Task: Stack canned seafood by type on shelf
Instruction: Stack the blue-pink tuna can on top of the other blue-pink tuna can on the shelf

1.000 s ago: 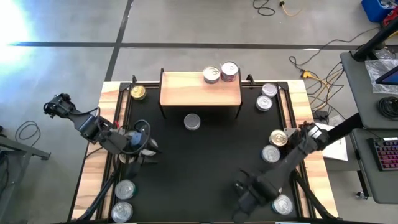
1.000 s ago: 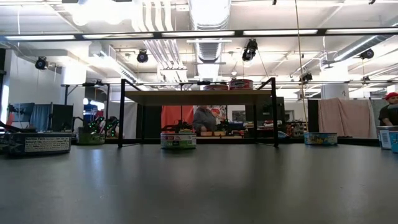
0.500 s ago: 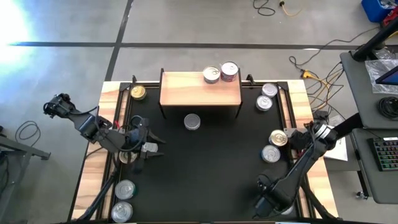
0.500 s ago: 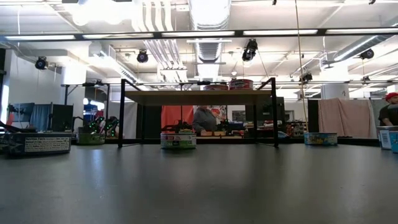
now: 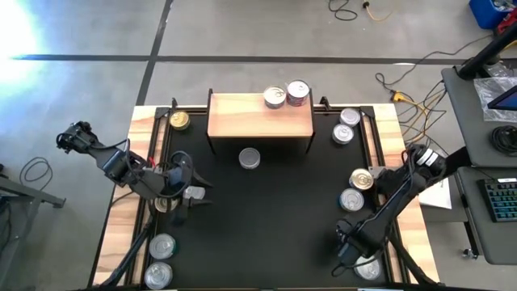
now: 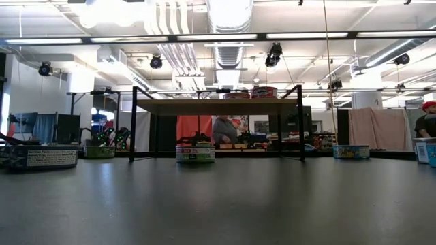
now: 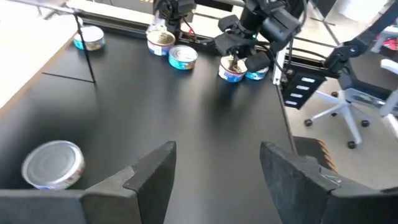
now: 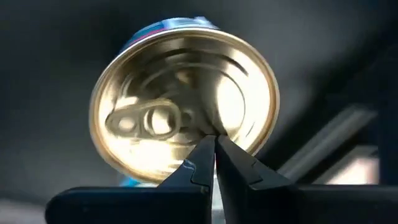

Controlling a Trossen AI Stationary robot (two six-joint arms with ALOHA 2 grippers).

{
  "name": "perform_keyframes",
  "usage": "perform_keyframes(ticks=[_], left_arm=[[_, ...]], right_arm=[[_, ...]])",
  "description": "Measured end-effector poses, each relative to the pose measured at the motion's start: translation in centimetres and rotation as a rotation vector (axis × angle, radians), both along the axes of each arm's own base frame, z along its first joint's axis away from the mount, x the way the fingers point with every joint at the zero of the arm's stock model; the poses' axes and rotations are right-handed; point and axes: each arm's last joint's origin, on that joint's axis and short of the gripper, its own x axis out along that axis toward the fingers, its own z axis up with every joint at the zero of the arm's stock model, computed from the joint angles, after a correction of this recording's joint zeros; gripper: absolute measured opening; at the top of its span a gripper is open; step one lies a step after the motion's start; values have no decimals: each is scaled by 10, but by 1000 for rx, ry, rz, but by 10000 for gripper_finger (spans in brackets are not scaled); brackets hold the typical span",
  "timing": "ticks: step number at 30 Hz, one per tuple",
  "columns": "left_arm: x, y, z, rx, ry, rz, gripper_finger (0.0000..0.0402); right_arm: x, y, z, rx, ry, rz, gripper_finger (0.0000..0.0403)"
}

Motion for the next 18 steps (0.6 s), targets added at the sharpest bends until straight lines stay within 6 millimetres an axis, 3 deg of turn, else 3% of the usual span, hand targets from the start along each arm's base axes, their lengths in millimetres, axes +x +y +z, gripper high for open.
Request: perform_keyframes(ticks=[6, 11, 18], left_arm=[[5, -3, -4, 12, 20, -6, 222], [16, -9, -13, 55, 61, -13, 222], [29, -18, -26, 36, 121, 9, 222]], right_arm=[[41, -3, 18, -102, -358, -16, 9], [76, -8, 44, -185, -622, 97, 9], [81, -13, 62, -210, -598, 210, 9]])
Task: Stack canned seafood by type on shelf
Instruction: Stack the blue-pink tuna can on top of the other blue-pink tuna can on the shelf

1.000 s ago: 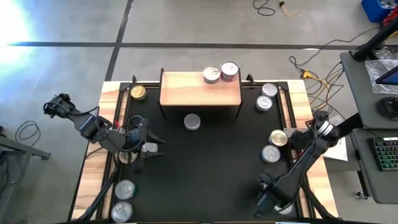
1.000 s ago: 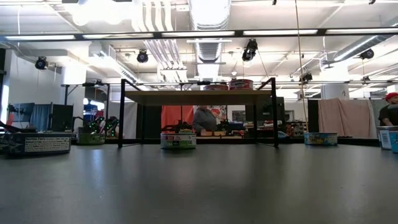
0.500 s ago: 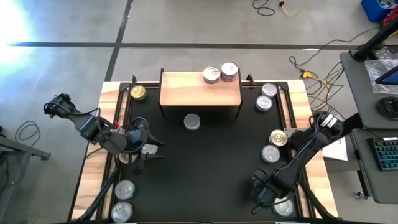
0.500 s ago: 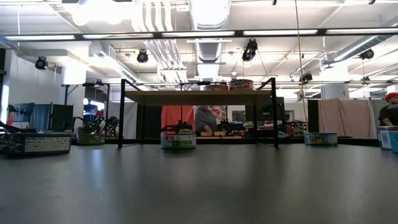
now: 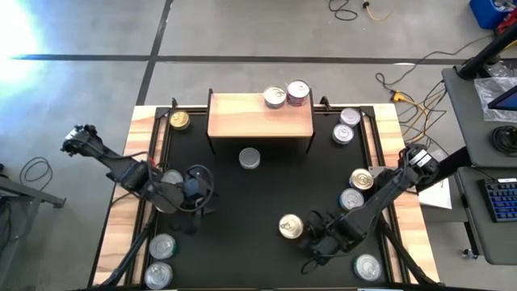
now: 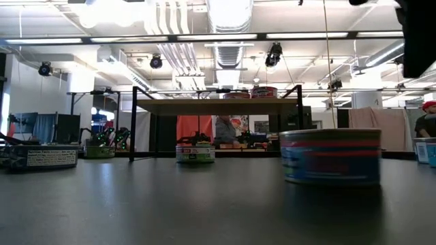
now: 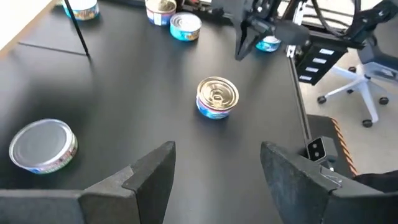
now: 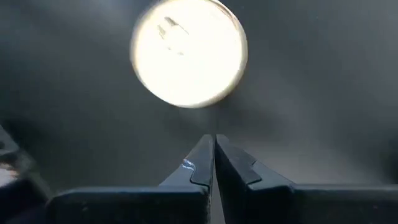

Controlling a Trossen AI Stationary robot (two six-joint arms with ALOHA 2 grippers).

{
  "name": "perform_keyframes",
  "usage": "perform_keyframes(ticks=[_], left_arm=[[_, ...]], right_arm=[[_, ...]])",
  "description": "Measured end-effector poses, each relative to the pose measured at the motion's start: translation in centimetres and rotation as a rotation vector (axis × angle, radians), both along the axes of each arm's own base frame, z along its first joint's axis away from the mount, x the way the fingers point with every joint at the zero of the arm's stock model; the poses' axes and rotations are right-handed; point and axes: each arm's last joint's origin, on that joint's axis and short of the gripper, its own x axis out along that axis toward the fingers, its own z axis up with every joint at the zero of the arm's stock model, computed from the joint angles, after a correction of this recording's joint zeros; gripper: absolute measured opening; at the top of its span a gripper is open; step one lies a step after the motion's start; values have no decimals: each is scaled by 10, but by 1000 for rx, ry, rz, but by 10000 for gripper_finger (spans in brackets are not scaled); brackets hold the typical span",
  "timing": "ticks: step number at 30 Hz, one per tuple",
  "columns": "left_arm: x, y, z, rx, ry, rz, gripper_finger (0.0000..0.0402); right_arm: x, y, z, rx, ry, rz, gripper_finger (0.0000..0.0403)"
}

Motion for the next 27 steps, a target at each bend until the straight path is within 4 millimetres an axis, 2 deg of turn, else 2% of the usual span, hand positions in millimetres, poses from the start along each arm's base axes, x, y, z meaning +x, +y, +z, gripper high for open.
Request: perform_keyframes(ticks=[6, 12, 15, 21, 24, 27], left_arm=[[12, -5, -14, 35, 73, -35, 222], [32, -5, -33, 100, 151, -51, 222], [40, -7, -41, 116, 186, -78, 222], [53, -14, -40, 91, 190, -109, 222], [54, -16, -38, 84, 199, -122, 222], [52, -14, -37, 78, 228, -113, 222]], right_arm=[[-7, -3, -23, 11, 118, 18, 9], [5, -14, -55, 12, 109, 6, 9], [12, -27, -65, -29, 118, -2, 9], [50, -69, -66, -137, -16, 66, 9], [74, -88, -59, -138, -163, 140, 9], [85, -97, -48, -136, -230, 201, 9]])
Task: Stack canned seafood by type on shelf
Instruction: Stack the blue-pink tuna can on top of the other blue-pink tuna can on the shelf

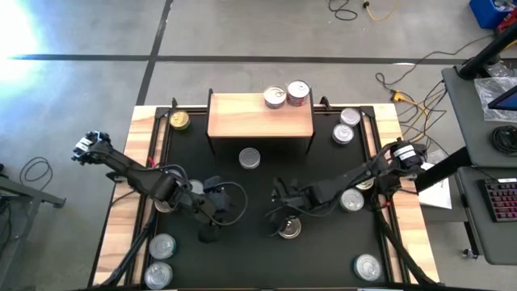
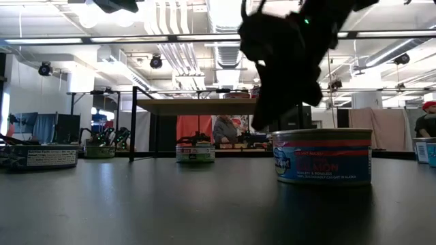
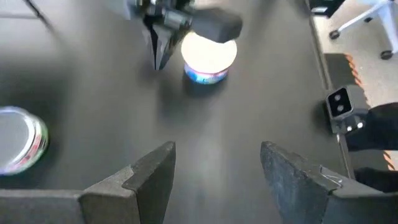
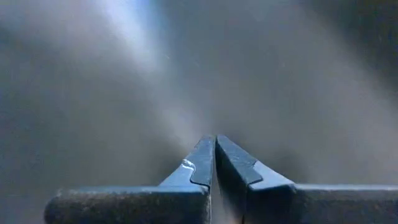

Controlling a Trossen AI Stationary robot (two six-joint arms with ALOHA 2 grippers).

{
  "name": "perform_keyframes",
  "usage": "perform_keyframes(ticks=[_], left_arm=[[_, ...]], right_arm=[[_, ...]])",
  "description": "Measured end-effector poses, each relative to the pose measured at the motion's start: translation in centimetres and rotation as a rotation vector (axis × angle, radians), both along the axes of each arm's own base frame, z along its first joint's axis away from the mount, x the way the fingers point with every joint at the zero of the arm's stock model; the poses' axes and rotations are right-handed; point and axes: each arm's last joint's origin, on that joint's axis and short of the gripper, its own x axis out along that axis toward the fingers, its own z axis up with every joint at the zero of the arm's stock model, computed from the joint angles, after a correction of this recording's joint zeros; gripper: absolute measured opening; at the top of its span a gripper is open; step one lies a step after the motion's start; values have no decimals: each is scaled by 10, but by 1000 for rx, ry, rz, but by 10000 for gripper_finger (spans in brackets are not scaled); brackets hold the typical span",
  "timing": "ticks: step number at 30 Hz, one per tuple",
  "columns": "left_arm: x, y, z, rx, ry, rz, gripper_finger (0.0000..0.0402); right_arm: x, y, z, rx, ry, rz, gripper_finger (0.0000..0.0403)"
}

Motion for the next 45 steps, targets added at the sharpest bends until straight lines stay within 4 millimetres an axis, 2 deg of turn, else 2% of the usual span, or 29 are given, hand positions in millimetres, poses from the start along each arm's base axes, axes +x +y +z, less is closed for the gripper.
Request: perform_keyframes(ticks=[5, 13, 18, 22, 26, 29, 31, 33, 35, 40, 45], left_arm=[[-8, 3, -3, -9, 77, 37, 222], [-11, 4, -7, 14, 120, 30, 222], [-11, 4, -7, 31, 119, 10, 222], [-11, 4, -7, 36, 119, 3, 222], [-11, 4, -7, 43, 119, -5, 222], [-11, 4, -7, 35, 123, -12, 222], [-11, 4, -7, 28, 128, -24, 222], [-11, 4, -7, 34, 126, -33, 222], [-11, 3, -7, 37, 121, -41, 222], [-6, 1, -7, 27, 67, -61, 222], [-1, -3, -24, 22, -1, -79, 222]], right_arm=[[-8, 4, 8, 3, 105, 54, 9], [-44, 41, 3, 162, 369, 56, 9], [-50, 56, 2, 261, 385, 51, 9], [-48, 57, 2, 273, 364, 37, 9], [-45, 52, 2, 200, 317, 16, 9], [-44, 50, 9, 173, 300, 8, 9], [-43, 52, 20, 189, 268, 18, 9], [-46, 56, 32, 200, 254, 28, 9], [-51, 60, 36, 201, 278, 30, 9], [-67, 73, 29, 233, 366, 24, 9], [-73, 81, 2, 220, 463, 8, 9]])
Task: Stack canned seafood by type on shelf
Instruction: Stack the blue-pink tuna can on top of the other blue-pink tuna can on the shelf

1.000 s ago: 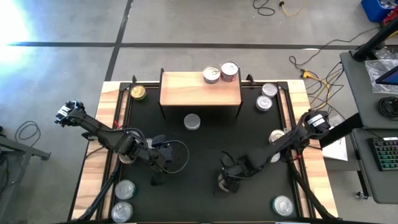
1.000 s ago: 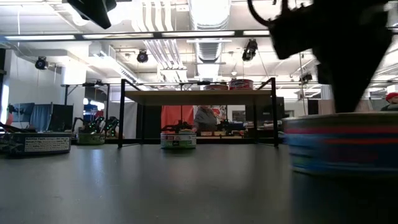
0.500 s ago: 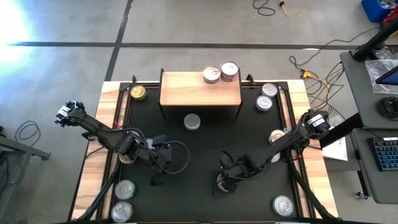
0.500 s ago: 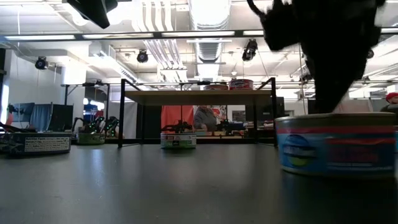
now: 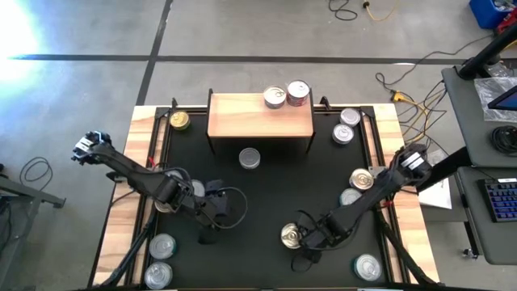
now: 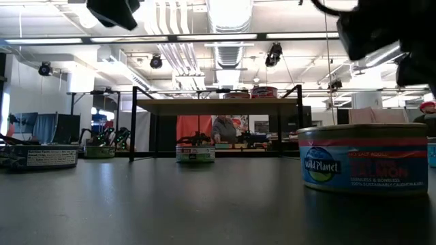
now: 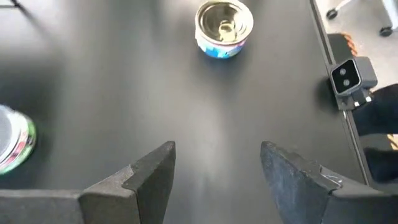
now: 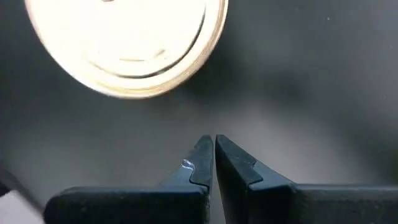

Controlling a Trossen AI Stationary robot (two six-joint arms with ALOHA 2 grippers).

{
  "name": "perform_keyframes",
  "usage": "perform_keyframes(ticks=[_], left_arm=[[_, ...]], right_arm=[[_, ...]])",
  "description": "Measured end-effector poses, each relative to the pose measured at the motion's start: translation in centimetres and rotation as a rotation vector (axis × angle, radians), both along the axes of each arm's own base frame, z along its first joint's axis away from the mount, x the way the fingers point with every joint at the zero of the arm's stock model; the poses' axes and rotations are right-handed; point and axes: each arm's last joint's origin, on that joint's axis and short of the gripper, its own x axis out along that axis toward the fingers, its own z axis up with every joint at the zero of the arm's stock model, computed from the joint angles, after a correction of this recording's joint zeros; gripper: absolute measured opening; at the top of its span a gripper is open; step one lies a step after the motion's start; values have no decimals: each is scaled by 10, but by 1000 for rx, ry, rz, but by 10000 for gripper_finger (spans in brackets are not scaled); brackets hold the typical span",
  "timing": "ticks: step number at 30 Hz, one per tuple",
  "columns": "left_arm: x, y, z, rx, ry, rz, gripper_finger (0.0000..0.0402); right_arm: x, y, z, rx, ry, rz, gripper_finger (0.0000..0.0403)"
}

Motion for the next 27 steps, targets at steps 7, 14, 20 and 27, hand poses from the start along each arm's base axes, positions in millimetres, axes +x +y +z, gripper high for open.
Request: perform_keyframes(ticks=[7, 14, 20, 27], left_arm=[[-2, -6, -31, -42, -47, -2, 222], [-8, -7, -49, -63, -6, 28, 222], [-10, -11, -50, -72, -2, 20, 222], [-10, -6, -60, -49, -27, 69, 222]], right_arm=[[33, 0, -25, 57, -136, 37, 9], [67, -40, -23, -85, -326, -32, 9], [68, -49, -1, -107, -354, 21, 9], [69, -32, -8, -5, -370, 55, 9]])
